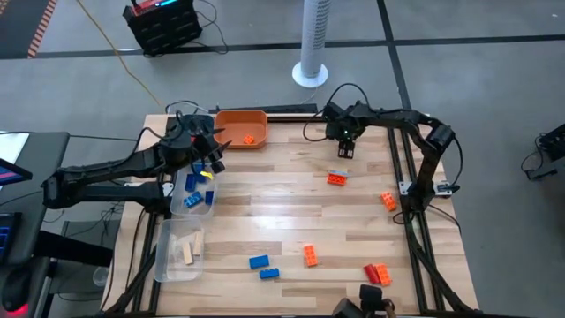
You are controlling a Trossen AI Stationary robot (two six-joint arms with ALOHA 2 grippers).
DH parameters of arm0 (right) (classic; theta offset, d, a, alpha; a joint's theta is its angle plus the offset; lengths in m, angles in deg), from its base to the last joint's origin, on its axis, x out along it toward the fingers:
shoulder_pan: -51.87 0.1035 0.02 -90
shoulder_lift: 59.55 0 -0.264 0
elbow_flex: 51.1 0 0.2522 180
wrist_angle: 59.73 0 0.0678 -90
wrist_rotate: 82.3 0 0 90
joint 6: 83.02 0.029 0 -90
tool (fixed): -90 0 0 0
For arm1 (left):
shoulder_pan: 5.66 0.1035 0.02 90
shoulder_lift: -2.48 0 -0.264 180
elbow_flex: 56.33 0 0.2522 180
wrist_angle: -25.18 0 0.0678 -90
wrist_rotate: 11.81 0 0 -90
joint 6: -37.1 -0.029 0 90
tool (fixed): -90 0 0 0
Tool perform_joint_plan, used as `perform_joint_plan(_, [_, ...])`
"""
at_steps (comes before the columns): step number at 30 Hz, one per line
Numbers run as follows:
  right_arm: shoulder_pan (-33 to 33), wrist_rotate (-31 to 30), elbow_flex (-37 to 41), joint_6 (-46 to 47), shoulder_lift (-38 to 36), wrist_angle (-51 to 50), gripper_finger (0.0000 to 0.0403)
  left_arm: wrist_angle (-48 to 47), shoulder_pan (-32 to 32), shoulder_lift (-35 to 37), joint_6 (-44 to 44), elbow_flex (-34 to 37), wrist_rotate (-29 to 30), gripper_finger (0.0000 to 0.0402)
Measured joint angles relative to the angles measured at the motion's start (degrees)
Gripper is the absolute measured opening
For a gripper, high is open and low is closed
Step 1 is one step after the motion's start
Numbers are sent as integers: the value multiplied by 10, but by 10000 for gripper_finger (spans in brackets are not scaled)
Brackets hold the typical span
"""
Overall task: Sort blocks
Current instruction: Put the wooden brown block into the bottom transparent bin
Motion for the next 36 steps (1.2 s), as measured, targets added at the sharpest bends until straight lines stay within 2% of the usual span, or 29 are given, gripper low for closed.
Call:
perform_joint_plan(3, [-6, 7, 0, -12, -1, -1, 194, -12, 0, 0, 2, 0, 0, 192])
perform_joint_plan(8, [-23, 58, 0, -19, -1, -13, 188, -35, 0, 0, 2, 0, 0, 192])
perform_joint_plan(18, [-22, 91, 2, -74, -1, 9, 208, -41, 0, 0, 0, 0, 1, 192])
perform_joint_plan(30, [-22, 97, 49, -102, -2, 41, 206, -41, 0, 0, -6, 0, 1, 192])
perform_joint_plan(33, [-22, 96, 59, -102, -3, 52, 197, -41, 0, 0, -6, 0, 1, 192])
perform_joint_plan(36, [-18, 96, 59, -91, -3, 52, 166, -41, 0, 0, -6, 0, 1, 192])
